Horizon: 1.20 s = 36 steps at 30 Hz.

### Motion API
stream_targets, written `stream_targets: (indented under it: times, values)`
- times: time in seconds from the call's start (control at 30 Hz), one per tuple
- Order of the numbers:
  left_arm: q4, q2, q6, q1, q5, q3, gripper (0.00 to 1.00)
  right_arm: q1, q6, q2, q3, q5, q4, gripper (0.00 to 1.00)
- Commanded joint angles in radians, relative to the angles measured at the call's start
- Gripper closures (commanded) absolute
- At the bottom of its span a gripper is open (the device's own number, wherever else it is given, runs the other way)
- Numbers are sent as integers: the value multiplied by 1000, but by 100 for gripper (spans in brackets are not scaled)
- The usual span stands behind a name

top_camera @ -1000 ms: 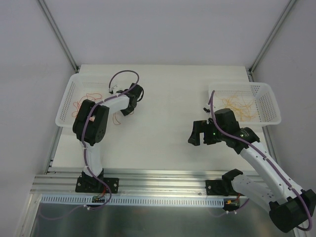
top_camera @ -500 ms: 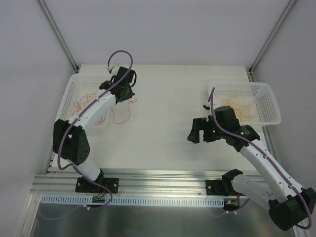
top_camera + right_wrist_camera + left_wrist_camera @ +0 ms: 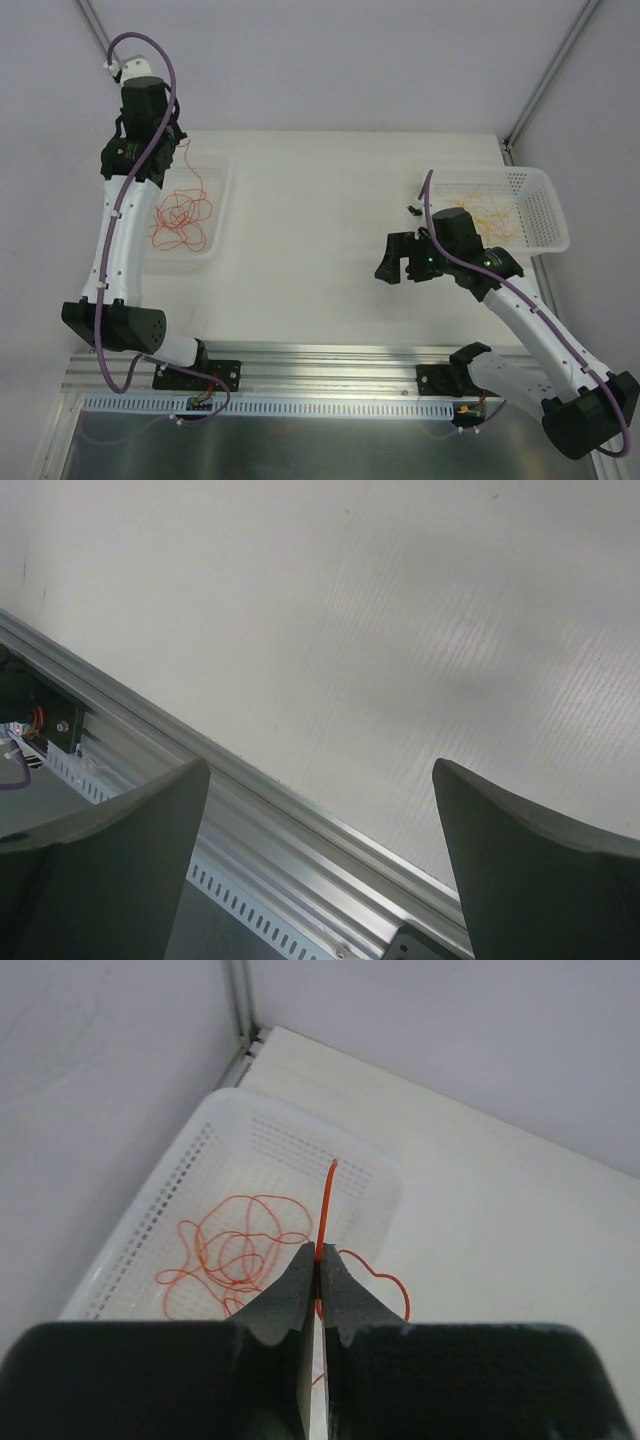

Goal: Untangle the cables

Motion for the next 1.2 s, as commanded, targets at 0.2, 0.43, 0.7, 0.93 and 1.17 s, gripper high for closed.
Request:
stream_targets:
  times: [0.2, 0.43, 0.7, 0.93, 1.17]
  values:
    - [-6, 169, 59, 176, 79, -29, 99, 7, 18, -9, 39, -13, 22, 1]
    - [-5, 255, 10, 196, 52, -121, 63, 7, 9, -24, 53, 1, -13, 0]
    - [-8, 24, 18, 196, 142, -216, 1, 7, -15, -105, 102, 158, -142, 1]
    - [-26, -328, 30, 194, 297, -385, 1, 4, -29, -207, 236, 449, -346, 0]
    - [-48, -827, 24, 197, 322, -567, 1, 2, -44, -320, 392, 649, -444, 0]
